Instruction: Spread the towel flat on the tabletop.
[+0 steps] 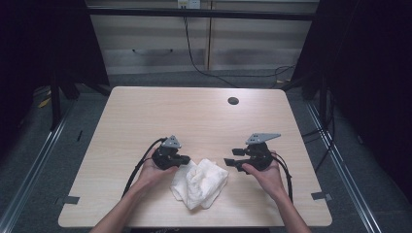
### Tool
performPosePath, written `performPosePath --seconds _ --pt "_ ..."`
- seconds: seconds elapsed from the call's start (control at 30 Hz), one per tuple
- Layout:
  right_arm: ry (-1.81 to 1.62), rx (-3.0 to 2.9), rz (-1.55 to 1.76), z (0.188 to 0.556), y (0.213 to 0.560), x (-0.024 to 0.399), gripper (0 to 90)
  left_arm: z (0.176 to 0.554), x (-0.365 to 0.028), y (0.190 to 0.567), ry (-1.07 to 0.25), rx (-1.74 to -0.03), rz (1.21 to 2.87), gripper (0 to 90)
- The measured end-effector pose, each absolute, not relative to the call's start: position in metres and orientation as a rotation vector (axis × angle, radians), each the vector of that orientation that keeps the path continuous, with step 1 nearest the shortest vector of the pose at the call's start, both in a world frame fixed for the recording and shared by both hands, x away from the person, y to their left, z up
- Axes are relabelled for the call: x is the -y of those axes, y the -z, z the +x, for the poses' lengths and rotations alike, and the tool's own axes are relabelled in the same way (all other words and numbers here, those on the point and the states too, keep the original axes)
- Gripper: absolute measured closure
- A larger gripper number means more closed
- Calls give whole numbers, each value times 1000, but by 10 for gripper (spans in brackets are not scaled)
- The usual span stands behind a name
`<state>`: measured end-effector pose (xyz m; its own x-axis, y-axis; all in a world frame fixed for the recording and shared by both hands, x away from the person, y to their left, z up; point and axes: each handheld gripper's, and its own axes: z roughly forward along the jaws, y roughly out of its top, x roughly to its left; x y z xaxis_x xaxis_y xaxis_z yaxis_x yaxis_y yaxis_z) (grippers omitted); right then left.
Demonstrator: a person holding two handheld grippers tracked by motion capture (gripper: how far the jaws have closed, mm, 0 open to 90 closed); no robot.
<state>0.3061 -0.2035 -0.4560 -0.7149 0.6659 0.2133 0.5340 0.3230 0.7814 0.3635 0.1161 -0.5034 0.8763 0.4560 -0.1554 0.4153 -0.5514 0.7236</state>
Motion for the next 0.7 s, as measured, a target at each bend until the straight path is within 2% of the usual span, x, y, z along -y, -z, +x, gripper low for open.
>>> performPosePath --seconds 0.2,0.47,0.7 --pt "-1347 -2426 1116 307 456 205 427 365 -122 492 -29 -648 2130 874" --pt "-1371 -2381 1139 308 450 213 423 362 -125 445 -88 -586 1995 876" --pt "-1403 -2343 1145 307 443 219 423 372 -121 403 -152 -570 1944 879"
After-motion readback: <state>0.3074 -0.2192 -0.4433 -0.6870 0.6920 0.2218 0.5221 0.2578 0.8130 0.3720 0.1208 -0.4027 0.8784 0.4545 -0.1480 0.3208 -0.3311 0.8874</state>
